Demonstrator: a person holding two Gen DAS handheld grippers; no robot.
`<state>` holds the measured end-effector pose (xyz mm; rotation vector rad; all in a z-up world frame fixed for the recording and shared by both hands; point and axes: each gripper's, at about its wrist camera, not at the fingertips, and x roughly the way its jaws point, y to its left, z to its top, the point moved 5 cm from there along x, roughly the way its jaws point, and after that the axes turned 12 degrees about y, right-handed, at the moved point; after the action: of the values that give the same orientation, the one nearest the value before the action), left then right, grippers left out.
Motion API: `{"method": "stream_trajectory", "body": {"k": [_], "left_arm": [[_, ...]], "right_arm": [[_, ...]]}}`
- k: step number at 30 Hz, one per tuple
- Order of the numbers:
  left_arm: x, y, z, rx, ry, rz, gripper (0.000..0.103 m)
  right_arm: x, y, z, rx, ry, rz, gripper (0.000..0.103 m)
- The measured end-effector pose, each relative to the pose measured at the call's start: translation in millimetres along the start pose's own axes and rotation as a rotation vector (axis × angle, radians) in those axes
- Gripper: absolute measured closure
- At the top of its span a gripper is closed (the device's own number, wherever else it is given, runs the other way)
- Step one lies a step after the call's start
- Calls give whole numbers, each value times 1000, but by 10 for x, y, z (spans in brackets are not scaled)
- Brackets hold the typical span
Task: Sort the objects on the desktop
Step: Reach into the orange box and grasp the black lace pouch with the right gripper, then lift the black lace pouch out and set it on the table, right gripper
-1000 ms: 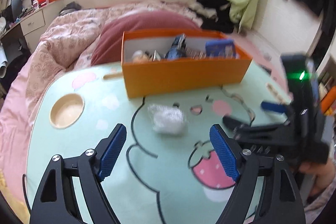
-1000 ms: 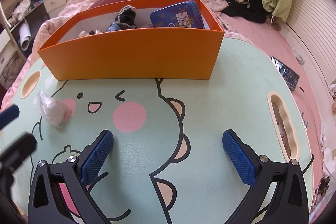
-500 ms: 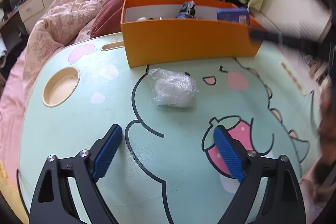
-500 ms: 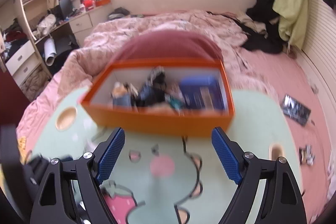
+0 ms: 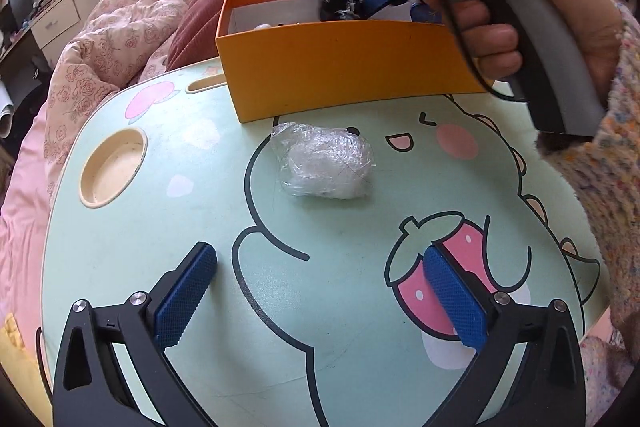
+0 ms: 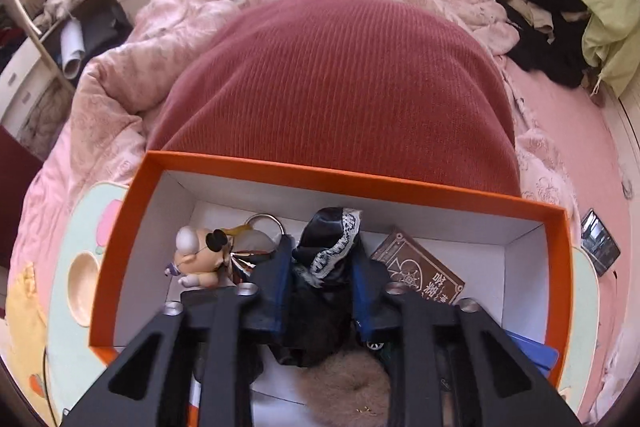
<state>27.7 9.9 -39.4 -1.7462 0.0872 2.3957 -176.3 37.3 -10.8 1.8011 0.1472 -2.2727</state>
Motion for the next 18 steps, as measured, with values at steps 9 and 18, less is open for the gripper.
{"method": "stream_trajectory", "body": {"k": [9,18], "left_arm": [[9,2,31,-3,0,-3,0],[8,5,32,-4,0,-2,0]], "right_arm": [[-1159,-47,-390,-29,-309,204,83],[-1254,-192,-1342,-46,-237,321,83]]}}
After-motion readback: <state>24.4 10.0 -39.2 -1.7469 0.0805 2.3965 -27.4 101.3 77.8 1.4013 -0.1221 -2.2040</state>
